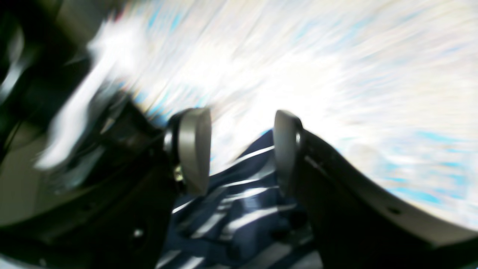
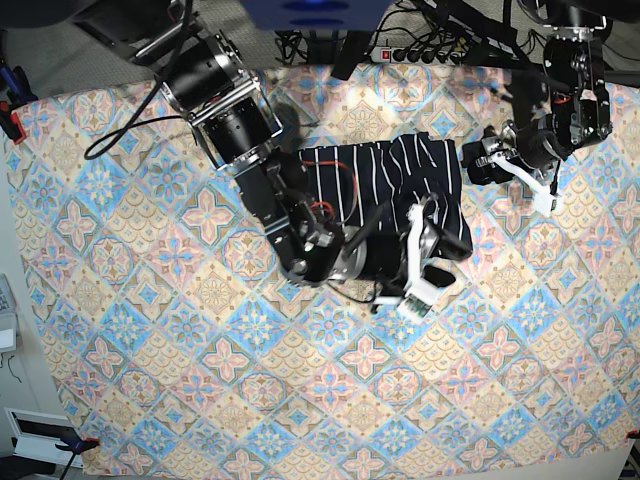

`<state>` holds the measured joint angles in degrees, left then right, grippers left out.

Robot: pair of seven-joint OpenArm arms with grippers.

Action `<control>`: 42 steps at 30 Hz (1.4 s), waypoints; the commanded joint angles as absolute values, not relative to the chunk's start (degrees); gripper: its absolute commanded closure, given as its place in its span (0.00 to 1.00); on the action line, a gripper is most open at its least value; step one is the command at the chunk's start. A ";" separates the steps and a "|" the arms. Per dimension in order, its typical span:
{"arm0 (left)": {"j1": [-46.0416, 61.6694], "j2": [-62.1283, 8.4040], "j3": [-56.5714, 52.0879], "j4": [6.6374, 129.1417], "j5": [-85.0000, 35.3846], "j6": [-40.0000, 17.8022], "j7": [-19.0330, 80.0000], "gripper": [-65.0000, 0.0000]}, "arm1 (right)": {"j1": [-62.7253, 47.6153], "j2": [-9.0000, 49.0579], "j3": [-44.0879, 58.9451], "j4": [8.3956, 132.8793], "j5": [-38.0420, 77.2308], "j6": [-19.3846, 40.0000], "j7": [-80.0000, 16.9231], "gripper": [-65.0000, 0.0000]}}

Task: Fold the T-shirt properly
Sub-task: 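Press the folded end down with the right gripper and release it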

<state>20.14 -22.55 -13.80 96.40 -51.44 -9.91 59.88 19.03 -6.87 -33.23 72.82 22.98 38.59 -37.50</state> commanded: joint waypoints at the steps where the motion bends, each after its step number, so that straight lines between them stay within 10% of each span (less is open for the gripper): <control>1: 20.70 -23.34 -14.29 99.56 -52.35 -10.33 59.03 0.48 | 19.21 -6.29 -31.52 73.89 23.52 38.99 -37.32 0.60; 10: 25.10 -23.08 -9.89 106.68 -52.09 -10.33 59.30 0.98 | 20.62 -2.33 -25.80 63.96 23.16 38.99 -37.14 0.99; 42: 17.63 -16.22 2.59 92.79 -33.63 -6.37 57.54 0.99 | 29.67 0.22 -28.09 37.58 10.68 39.16 -27.03 0.99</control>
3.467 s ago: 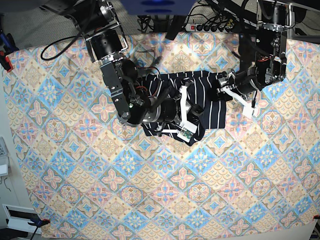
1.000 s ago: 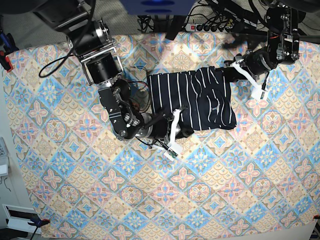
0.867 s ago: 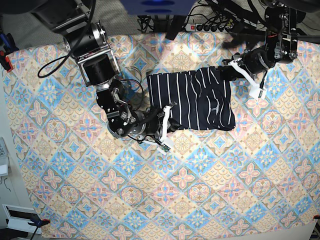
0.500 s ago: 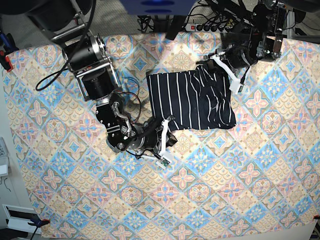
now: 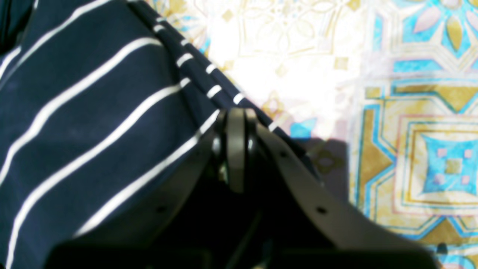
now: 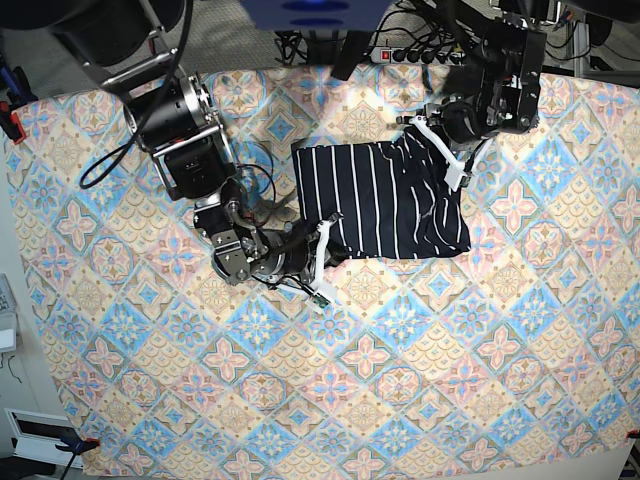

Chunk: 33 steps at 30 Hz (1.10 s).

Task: Fold the T-shirt properly
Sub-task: 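Press the folded end down with the right gripper and release it, then grasp the bundle's edges with both grippers and rotate it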

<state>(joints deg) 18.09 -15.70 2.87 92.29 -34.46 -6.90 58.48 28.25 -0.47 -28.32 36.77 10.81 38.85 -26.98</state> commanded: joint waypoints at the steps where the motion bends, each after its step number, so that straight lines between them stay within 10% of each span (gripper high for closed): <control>1: 16.57 -16.22 2.59 92.09 -33.01 -6.37 57.54 0.99 | 29.58 1.01 -29.05 38.02 10.68 39.25 -27.91 0.99; 33: -21.32 -5.93 15.60 50.77 -29.49 -6.37 37.67 0.99 | 1.80 16.40 -21.49 99.03 11.03 39.34 -49.80 0.99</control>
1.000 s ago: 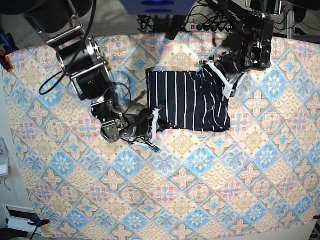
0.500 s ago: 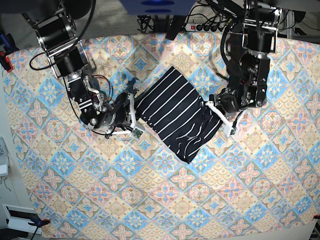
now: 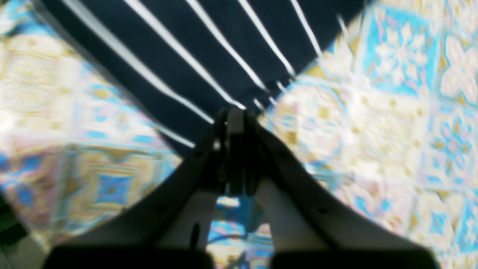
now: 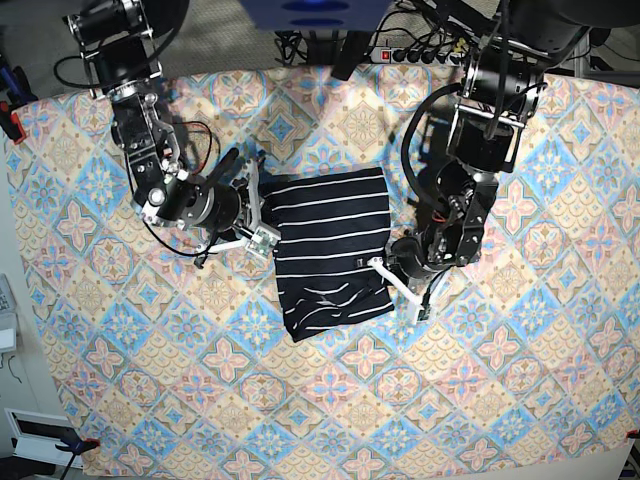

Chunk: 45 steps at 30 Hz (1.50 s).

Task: Fold the T-shirt properly
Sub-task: 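Grasp the bundle's edges with both grippers and rotate it, then pinch the bundle's edge with the right gripper and fold it over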

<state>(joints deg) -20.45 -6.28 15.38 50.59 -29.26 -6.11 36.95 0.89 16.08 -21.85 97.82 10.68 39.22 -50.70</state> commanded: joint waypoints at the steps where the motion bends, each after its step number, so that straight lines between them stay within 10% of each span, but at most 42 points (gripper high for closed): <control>1: -21.67 -5.76 15.52 50.68 -29.49 -6.37 37.05 0.99 | 1.10 16.40 -21.49 99.91 11.03 39.34 -49.71 0.99; 28: 6.99 -10.95 -7.43 98.33 -33.45 -6.37 51.74 1.00 | -2.59 4.70 -24.22 104.13 10.77 39.34 -49.45 0.99; 45: 12.09 -10.59 -11.03 99.91 -33.54 -6.37 52.09 1.00 | 1.71 -2.42 -24.57 96.57 10.68 39.34 -49.36 0.99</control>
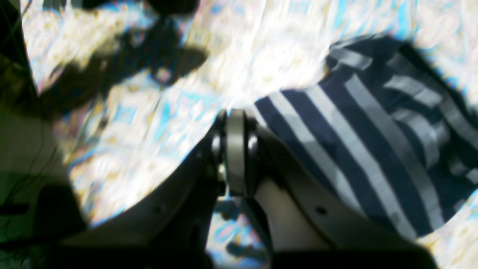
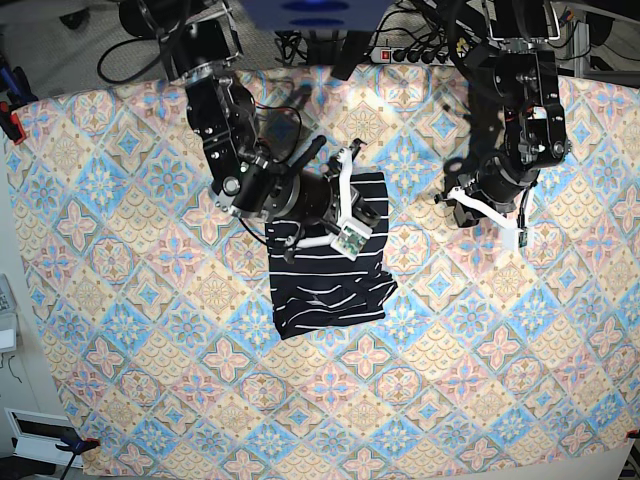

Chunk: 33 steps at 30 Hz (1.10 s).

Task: Fold the T-shirt properly
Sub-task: 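Pinch the bundle's edge with the right gripper and fold it over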

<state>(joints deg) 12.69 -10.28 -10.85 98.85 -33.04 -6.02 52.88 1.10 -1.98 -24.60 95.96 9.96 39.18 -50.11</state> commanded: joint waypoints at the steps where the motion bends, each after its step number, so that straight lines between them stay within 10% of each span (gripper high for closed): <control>1: 12.44 -10.59 -11.12 99.91 -33.54 -6.37 52.09 1.00 | 2.15 -2.42 -24.57 95.52 10.68 39.34 -49.27 0.99; 33: 15.87 -10.59 -11.21 99.91 -33.54 -6.37 52.00 1.00 | 25.63 -7.78 -29.85 49.27 10.68 38.99 -31.69 0.99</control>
